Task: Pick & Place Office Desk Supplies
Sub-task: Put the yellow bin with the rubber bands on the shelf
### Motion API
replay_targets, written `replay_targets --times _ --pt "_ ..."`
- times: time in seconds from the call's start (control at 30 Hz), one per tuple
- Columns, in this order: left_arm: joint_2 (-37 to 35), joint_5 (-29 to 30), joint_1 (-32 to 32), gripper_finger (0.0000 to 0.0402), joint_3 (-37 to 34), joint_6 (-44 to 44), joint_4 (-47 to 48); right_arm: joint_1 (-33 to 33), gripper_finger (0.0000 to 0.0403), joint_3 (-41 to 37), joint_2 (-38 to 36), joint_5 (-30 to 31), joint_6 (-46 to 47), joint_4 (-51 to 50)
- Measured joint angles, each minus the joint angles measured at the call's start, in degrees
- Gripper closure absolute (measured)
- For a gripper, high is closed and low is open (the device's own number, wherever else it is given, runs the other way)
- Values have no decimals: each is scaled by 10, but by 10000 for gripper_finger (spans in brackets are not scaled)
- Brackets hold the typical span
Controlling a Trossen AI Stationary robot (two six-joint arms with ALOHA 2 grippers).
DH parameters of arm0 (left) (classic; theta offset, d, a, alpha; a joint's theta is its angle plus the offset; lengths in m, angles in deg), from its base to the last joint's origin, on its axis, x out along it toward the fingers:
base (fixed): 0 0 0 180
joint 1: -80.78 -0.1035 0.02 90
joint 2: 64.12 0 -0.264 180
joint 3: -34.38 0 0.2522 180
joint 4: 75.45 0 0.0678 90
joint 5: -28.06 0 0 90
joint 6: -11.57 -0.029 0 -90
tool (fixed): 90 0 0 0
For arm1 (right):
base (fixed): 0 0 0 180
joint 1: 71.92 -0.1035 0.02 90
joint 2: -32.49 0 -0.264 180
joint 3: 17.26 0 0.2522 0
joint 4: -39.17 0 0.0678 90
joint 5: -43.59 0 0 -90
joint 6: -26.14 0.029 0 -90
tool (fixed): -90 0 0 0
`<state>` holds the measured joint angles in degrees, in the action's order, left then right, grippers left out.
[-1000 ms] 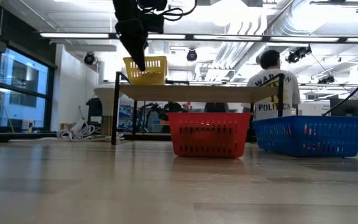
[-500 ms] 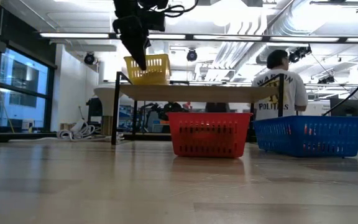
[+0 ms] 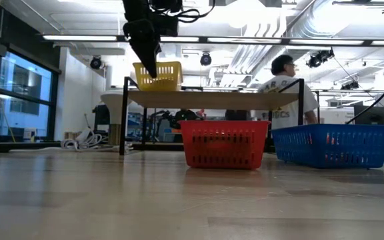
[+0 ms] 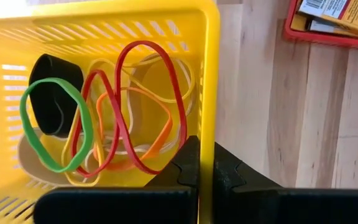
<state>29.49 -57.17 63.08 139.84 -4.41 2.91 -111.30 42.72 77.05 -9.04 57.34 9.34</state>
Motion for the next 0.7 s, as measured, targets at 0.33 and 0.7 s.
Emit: replay_targets --times 0.33,0.7 --pt "0 0 3 385 0 2 1 0 256 0 0 0 0 0" --pt "0 0 3 327 0 6 1 0 256 0 0 0 0 0"
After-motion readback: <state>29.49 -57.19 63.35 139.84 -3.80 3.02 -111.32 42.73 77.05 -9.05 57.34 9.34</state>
